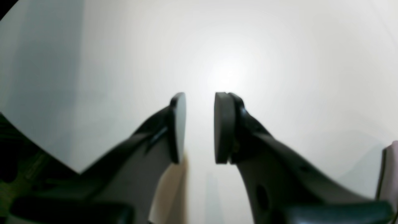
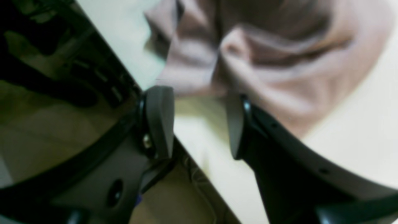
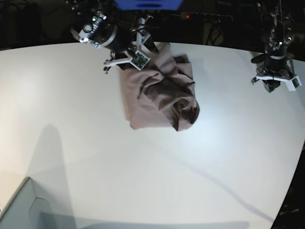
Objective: Layout the t-shirt on the table in an organized manner, then fold the t-shirt properly
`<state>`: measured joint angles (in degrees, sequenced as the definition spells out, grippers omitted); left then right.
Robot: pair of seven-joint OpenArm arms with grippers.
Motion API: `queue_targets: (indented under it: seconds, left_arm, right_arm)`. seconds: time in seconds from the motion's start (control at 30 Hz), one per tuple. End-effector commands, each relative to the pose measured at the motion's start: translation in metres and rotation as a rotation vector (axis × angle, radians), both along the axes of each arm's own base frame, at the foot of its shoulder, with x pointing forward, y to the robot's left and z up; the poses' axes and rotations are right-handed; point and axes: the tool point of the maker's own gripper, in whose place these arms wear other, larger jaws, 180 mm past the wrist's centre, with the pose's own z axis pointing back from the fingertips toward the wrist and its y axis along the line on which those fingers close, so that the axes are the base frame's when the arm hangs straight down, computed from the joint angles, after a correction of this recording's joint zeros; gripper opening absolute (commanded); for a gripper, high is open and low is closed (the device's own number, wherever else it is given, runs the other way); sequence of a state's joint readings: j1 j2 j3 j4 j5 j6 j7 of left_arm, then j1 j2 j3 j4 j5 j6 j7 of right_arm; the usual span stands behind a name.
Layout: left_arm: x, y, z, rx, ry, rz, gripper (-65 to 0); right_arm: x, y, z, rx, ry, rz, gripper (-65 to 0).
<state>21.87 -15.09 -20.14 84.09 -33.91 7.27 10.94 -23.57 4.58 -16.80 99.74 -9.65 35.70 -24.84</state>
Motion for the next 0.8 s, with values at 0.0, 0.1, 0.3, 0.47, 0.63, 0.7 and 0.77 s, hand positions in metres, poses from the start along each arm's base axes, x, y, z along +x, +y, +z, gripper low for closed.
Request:
queue_targets:
  seconds: [0.0,0.1,0.3,0.47,0.63,0.7,0.77]
  left_arm:
    - [0.007,0.005,0.012,0.028,-0.038,-0.008,-49.8]
    - [0.007,0.005,0.012,0.028,-0.038,-0.007,-49.8]
    - [0.006,0.006,0.012,0.03,-0.037,-0.004,-49.8]
    - [0.005,0.006,0.012,0.03,-0.034,-0.004,-49.8]
    - [0.003,0.006,0.01,0.03,-0.03,-0.004,-49.8]
    - [0.002,0.006,0.01,0.03,-0.028,-0.004,-49.8]
    - [0.002,0.006,0.01,0.03,-0.028,-0.004,-49.8]
  right_arm:
    - [0.005,0.005,0.005,0.036,-0.016,-0.01,-37.0]
    - [-0.006,0.005,-0.01,0.027,0.035,-0.007,-37.0]
    - [-0.023,0.025,-0.018,0.051,0.08,0.036,-36.9]
    - [-0.028,0.044,-0.019,0.082,0.101,0.053,-36.9]
    - [-0.016,0.043,-0.036,0.061,0.128,0.049,-36.9]
    - [-0.015,0.042,-0.041,0.053,0.137,0.051,-36.9]
    - [-0.013,0.041,-0.044,0.048,0.141,0.053,-36.9]
